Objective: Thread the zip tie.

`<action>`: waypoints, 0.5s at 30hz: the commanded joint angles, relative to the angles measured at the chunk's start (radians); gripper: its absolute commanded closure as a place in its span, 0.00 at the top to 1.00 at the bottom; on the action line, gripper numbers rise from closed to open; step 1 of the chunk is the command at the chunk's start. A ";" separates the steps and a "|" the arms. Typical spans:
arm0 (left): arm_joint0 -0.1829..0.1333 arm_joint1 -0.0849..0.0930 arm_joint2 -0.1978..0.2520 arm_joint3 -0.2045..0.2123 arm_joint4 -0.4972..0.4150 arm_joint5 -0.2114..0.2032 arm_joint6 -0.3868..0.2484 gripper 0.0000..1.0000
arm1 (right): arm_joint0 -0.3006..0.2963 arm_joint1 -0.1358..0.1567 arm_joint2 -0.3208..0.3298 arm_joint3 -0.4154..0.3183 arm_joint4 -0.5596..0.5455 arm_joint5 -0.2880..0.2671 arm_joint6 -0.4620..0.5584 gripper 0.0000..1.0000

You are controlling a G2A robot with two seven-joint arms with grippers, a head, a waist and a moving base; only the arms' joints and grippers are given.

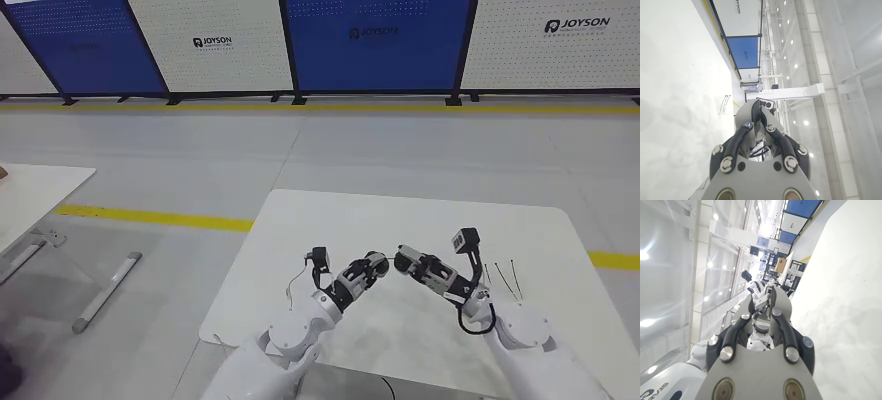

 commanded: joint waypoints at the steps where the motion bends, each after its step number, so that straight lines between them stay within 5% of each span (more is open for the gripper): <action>1: 0.001 0.000 -0.001 -0.002 -0.003 0.009 -0.002 0.00 | -0.003 0.000 0.006 -0.002 0.003 0.003 0.001 1.00; 7: 0.011 0.004 -0.022 -0.011 -0.019 0.036 -0.029 0.00 | -0.017 0.001 0.039 -0.004 0.015 -0.001 -0.015 1.00; 10: 0.021 0.012 -0.047 -0.018 -0.059 0.088 -0.097 0.00 | -0.032 0.005 0.074 -0.009 0.040 0.000 -0.021 1.00; 12: 0.023 0.017 -0.061 -0.019 -0.146 0.169 -0.191 0.00 | -0.039 0.007 0.078 -0.015 0.122 0.090 0.061 1.00; 15: 0.023 0.017 -0.061 -0.019 -0.146 0.169 -0.191 0.00 | -0.039 0.007 0.078 -0.015 0.122 0.090 0.061 1.00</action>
